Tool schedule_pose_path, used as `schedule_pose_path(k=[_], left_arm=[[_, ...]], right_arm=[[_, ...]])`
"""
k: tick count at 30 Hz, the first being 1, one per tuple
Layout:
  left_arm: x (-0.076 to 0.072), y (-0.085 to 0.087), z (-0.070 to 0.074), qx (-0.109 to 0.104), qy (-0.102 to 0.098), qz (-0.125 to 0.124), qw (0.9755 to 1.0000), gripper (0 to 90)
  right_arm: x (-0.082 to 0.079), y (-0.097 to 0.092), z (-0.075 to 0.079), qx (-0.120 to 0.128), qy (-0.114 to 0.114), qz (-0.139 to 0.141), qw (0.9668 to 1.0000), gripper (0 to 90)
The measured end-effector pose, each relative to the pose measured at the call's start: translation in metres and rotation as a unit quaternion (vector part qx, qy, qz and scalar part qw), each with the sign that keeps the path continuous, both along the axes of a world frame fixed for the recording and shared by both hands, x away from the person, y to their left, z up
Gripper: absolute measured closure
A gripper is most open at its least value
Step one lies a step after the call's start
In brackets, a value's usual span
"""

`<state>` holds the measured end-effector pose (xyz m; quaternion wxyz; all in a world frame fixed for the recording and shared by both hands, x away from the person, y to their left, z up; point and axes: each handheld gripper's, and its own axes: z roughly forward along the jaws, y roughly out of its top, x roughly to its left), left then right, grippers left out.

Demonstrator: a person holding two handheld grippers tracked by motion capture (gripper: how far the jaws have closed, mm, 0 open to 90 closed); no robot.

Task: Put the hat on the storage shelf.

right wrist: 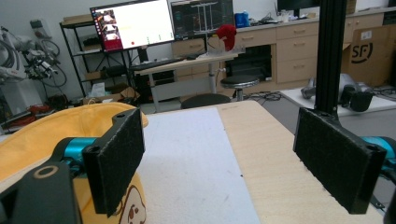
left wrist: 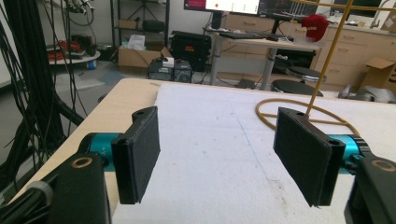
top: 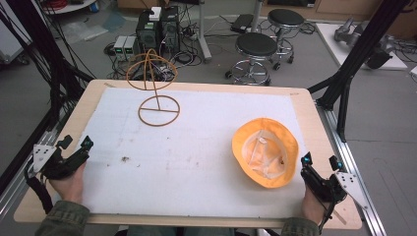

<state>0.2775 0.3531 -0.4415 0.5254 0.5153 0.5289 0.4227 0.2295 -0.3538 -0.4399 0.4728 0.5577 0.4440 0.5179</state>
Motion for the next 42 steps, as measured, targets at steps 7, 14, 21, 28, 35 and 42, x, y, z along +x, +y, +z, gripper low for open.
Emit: schedule_pose_path(k=[7, 14, 21, 28, 35, 42], left_arm=[[0.000, 0.001, 0.000, -0.001, 0.000, 0.001, 1.0000, 31.7], [0.000, 0.001, 0.000, -0.002, -0.002, 0.002, 1.0000, 31.7], [0.001, 0.000, 0.000, 0.001, -0.001, 0.001, 1.0000, 31.7], [0.002, 0.000, 0.000, -0.001, -0.001, -0.001, 1.0000, 31.7], [0.003, 0.000, -0.001, -0.003, 0.002, -0.003, 1.0000, 31.7], [0.003, -0.001, 0.000, 0.002, 0.002, -0.006, 1.0000, 31.6]], right_arm=[[-0.001, 0.001, 0.000, -0.002, 0.001, 0.000, 1.0000, 15.5], [-0.001, 0.001, 0.001, 0.003, -0.002, 0.000, 1.0000, 15.5], [-0.002, 0.002, 0.002, 0.004, -0.005, 0.003, 1.0000, 15.5], [-0.002, 0.002, 0.004, 0.007, -0.008, 0.004, 0.9999, 15.5], [-0.004, 0.005, 0.015, 0.014, -0.029, 0.014, 0.9994, 15.4], [-0.005, 0.019, 0.033, -0.015, -0.028, 0.047, 0.9984, 13.3]])
